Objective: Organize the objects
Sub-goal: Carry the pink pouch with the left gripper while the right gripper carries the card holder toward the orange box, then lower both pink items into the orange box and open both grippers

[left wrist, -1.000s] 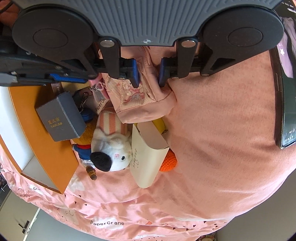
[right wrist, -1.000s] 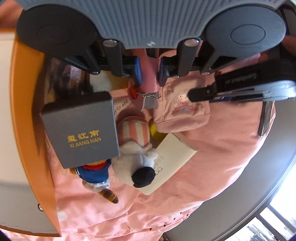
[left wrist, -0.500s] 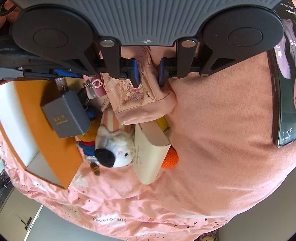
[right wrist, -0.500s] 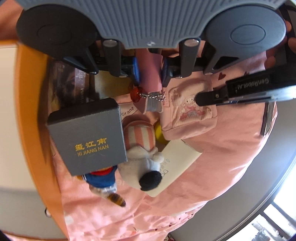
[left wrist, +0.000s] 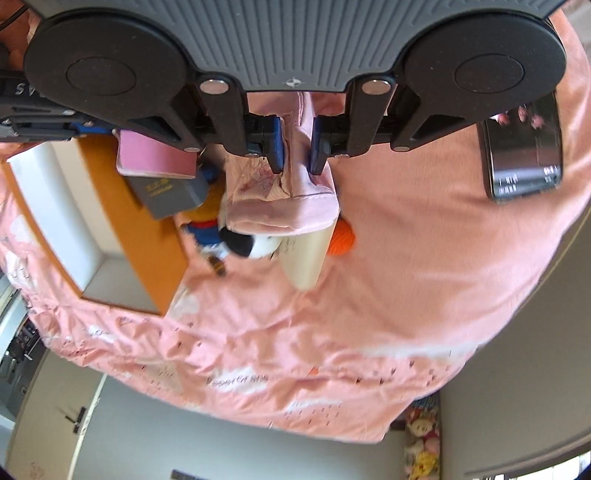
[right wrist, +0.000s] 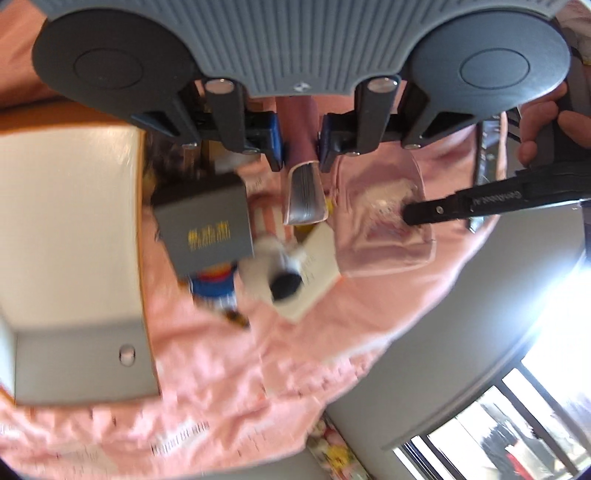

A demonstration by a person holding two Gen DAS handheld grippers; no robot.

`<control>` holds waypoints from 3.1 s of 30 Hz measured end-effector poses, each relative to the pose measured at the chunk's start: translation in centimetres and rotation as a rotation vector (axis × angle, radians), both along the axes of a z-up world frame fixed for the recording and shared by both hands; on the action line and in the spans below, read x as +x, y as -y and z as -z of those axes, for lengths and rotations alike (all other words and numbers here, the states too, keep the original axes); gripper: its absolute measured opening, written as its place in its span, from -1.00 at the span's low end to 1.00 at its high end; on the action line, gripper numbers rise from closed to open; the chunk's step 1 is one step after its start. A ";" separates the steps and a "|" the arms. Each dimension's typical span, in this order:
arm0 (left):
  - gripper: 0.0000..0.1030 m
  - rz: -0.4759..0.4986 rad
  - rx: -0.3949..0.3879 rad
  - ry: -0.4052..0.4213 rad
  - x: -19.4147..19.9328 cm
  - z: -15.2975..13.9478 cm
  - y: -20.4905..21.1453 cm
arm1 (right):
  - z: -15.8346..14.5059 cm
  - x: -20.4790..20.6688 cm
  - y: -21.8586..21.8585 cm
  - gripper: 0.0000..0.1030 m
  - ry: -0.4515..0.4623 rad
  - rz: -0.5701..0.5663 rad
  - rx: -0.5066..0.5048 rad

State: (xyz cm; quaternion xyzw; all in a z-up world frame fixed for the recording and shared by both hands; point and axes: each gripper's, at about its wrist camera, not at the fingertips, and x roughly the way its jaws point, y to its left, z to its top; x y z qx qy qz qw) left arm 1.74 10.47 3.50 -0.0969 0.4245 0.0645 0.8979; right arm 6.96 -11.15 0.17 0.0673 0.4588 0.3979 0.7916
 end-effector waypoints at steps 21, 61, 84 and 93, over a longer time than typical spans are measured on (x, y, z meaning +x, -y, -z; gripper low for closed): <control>-0.70 0.347 -0.158 0.068 8.5 -3.9 14.1 | -9.0 4.6 14.7 -0.59 0.190 0.369 -0.010; -0.79 0.268 -0.340 -0.104 11.7 3.8 12.0 | 3.2 10.9 6.8 -0.55 -0.129 0.250 -0.305; -0.50 0.199 -0.370 -0.100 10.0 5.1 9.1 | 2.5 8.1 8.2 -0.45 -0.184 0.379 -0.197; -0.48 0.182 -0.372 -0.109 9.9 5.3 8.7 | 2.3 8.1 8.2 -0.58 -0.173 0.357 -0.200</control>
